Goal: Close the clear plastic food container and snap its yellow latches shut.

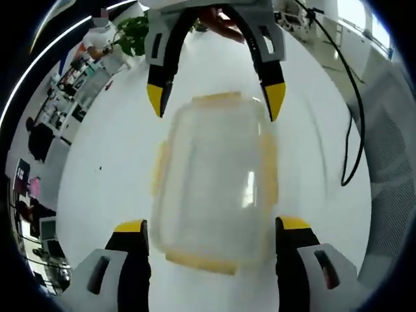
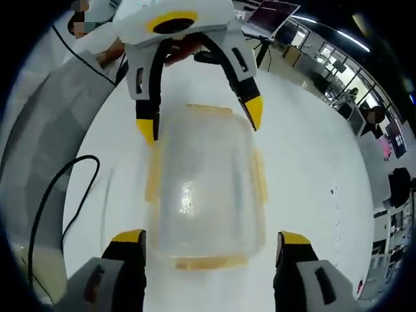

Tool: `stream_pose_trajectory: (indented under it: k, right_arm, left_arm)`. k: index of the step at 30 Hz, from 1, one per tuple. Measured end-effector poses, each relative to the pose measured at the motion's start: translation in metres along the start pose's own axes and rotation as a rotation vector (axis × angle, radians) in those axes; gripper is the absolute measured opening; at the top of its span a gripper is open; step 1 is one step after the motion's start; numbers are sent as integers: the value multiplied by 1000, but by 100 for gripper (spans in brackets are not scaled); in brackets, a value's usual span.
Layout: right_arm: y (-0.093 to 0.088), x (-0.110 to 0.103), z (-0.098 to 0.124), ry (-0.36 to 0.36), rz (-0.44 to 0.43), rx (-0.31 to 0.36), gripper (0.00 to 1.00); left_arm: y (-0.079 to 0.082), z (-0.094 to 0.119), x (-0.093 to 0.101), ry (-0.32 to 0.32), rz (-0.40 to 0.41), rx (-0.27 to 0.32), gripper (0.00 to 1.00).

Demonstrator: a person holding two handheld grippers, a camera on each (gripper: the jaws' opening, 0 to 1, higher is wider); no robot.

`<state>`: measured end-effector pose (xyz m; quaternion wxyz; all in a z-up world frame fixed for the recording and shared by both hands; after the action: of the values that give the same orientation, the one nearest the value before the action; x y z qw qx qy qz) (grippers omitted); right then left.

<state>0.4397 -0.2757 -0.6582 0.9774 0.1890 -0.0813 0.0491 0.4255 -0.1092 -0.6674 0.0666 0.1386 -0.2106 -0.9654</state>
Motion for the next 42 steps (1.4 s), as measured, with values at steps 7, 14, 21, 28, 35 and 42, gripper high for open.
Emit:
stream_pose_trajectory:
  k: [7, 14, 21, 28, 35, 42]
  right_arm:
    - [0, -3, -5, 12, 16, -8, 82]
    - [-1, -3, -8, 15, 16, -12, 75]
    - [-1, -4, -8, 16, 9, -7, 75]
    - [0, -7, -8, 11, -1, -1, 75]
    - [3, -13, -9, 3, -13, 9, 75]
    - [13, -22, -14, -18, -34, 14, 76]
  left_arm:
    - [-1, -4, 0, -4, -20, -11, 78]
    - [0, -4, -2, -6, -11, -14, 75]
    - [-1, -5, -2, -4, -18, -17, 75]
    - [-2, -4, 0, -1, -28, -18, 75]
    - [-8, -2, 5, 5, -33, -2, 75]
    - [-16, 2, 13, 19, -19, 3, 76]
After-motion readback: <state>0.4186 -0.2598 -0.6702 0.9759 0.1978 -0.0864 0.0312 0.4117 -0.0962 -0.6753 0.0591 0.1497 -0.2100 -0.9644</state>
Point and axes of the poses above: the point that each gripper's makers call its tool centre point, and the gripper's own axes: z roughly backward along the fingers, x roughly to its right, y roughly out of its top, the point moved 10 cm from there along z, roughly backward along the fingers, and after that the axes turned 4 degrees about z, right-handed, at the moved point
